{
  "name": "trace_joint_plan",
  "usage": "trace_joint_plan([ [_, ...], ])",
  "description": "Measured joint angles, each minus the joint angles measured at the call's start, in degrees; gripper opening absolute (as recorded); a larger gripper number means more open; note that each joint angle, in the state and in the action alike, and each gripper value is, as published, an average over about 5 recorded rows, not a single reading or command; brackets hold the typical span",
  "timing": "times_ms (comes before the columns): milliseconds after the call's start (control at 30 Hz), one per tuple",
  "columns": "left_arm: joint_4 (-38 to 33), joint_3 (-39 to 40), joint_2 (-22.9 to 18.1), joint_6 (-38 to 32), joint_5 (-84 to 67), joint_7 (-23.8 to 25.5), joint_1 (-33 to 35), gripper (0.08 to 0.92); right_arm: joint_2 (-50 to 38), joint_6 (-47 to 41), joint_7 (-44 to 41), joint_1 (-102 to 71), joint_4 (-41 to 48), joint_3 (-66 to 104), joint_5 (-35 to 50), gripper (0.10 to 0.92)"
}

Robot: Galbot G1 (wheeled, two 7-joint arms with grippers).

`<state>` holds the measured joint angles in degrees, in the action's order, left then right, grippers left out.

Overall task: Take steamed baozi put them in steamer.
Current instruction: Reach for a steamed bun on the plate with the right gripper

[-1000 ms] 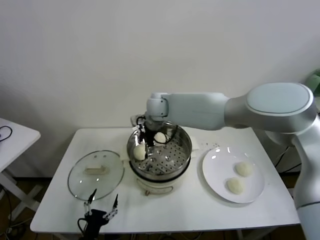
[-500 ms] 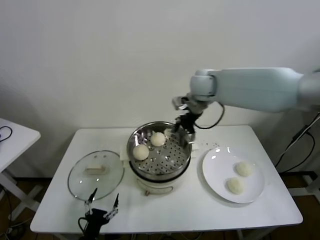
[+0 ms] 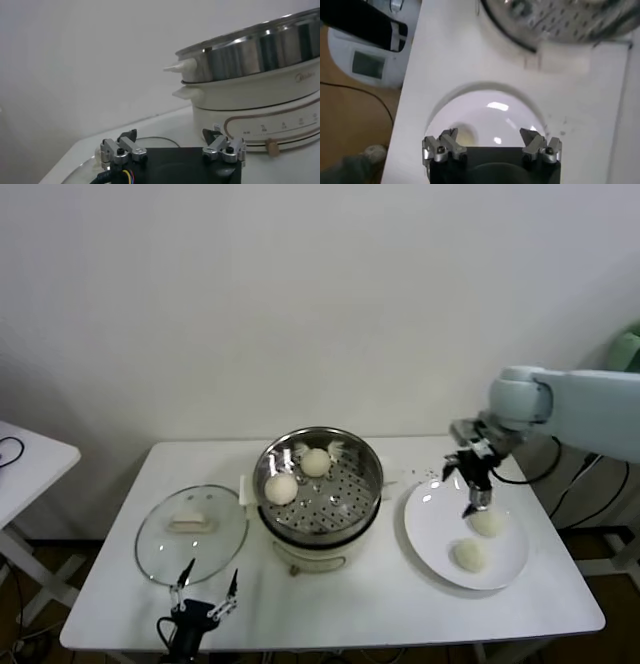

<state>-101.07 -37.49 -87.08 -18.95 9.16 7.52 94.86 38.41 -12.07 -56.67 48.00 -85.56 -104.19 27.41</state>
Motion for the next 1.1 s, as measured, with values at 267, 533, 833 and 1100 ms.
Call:
trace_joint_plan([
  [267, 0.2, -0.2, 0.0, 0.0, 0.0, 0.0, 0.1, 0.823, -4.8, -0.4, 1.4, -10.3, 1.5, 6.6, -6.5, 0.823],
  [533, 0.3, 0.0, -0.1, 0.0, 0.2, 0.0, 0.2, 0.823, -6.2, -0.8, 2.6, -18.4, 3.3, 12.7, -10.2, 0.823],
  [833, 0.6, -0.1, -0.1, -0.1, 0.2, 0.0, 0.2, 0.823, -6.1, -1.4, 3.9, -24.3, 4.8, 17.3, -12.7, 0.823],
  [1100, 0.6, -0.1, -0.1, -0.1, 0.2, 0.0, 0.2, 0.823, -5.3, -1.8, 4.7, -28.0, 5.8, 20.2, -14.4, 0.821],
])
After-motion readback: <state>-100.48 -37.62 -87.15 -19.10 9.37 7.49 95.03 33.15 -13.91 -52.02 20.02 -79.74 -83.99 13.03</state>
